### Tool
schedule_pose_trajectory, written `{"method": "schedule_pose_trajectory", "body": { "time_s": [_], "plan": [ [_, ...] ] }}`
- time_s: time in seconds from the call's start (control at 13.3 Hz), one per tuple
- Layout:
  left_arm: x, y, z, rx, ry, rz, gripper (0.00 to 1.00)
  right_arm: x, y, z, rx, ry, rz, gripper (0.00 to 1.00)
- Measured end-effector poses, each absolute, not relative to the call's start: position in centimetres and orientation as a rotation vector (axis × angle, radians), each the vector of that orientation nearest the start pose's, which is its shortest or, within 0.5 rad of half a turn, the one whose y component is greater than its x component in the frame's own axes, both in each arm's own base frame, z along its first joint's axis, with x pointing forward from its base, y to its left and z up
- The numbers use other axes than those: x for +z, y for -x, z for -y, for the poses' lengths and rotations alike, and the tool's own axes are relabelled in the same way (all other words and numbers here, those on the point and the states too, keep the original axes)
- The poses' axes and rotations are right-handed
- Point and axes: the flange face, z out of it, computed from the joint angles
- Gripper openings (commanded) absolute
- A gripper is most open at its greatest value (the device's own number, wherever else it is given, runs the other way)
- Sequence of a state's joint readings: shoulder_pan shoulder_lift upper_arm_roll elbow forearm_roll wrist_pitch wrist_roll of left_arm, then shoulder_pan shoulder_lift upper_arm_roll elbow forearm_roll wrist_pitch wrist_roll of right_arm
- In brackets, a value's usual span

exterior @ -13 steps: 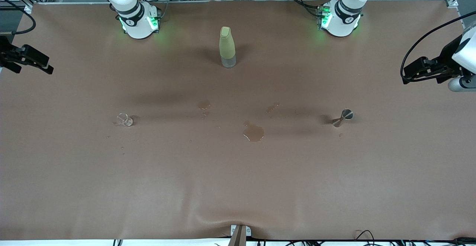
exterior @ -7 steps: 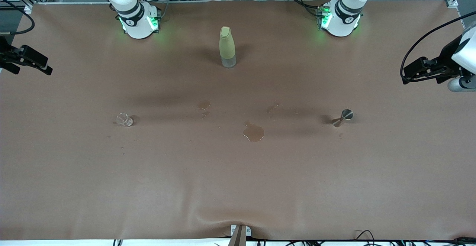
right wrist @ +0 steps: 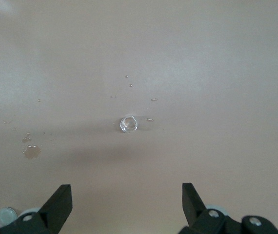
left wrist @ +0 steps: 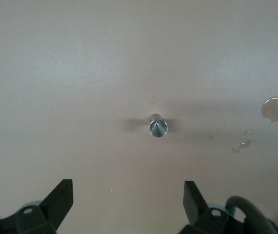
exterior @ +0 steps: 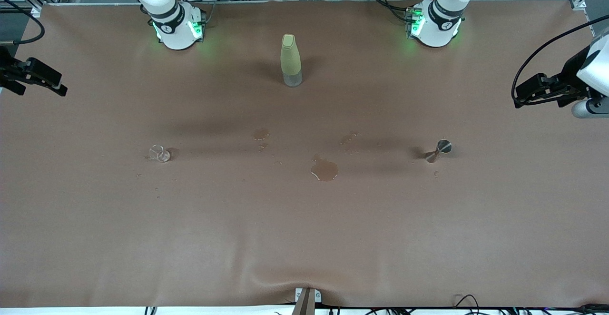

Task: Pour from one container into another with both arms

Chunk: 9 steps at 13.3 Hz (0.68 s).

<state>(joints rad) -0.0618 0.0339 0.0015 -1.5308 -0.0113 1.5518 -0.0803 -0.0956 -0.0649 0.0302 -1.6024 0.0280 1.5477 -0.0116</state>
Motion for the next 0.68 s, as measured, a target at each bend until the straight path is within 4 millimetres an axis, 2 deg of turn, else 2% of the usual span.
{"method": "schedule_pose_trajectory", "body": {
  "time_s": [0.68],
  "plan": [
    [62.09,-56.20,3.58,0.028,3.151,0.030,1.00,64.31,-53.11,3.23,-0.018,3.117,-0.071,1.00]
  ]
}}
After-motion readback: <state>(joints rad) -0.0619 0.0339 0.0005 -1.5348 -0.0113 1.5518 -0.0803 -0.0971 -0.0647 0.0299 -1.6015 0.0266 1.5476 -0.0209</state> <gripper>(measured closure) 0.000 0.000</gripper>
